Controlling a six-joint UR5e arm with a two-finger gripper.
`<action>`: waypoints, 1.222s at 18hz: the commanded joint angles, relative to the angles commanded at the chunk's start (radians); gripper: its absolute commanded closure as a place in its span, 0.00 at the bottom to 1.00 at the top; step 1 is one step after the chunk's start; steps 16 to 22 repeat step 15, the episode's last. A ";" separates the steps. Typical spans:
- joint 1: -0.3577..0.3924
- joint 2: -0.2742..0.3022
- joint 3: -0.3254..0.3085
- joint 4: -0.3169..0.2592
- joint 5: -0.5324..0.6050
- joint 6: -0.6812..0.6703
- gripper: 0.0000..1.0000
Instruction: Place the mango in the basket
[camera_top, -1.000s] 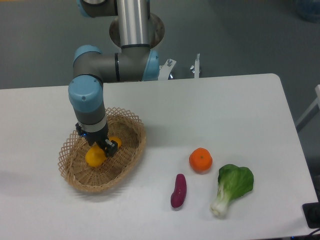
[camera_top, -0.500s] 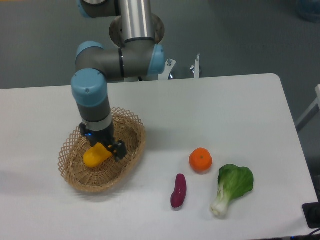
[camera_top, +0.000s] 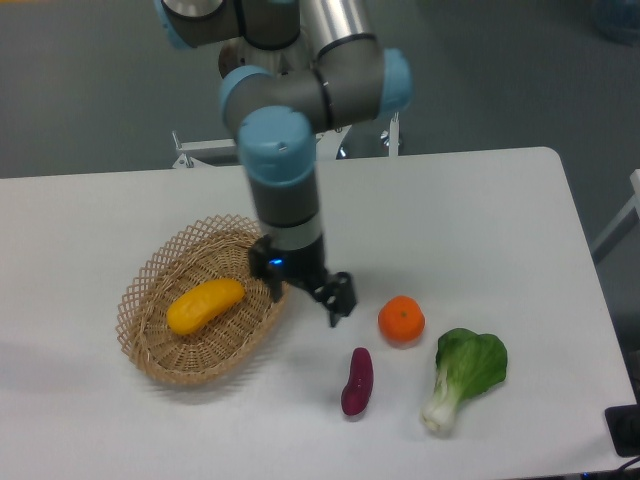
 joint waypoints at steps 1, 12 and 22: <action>0.020 0.005 0.002 -0.011 -0.011 0.032 0.00; 0.132 0.046 0.064 -0.190 -0.012 0.207 0.00; 0.141 0.046 0.061 -0.195 -0.011 0.218 0.00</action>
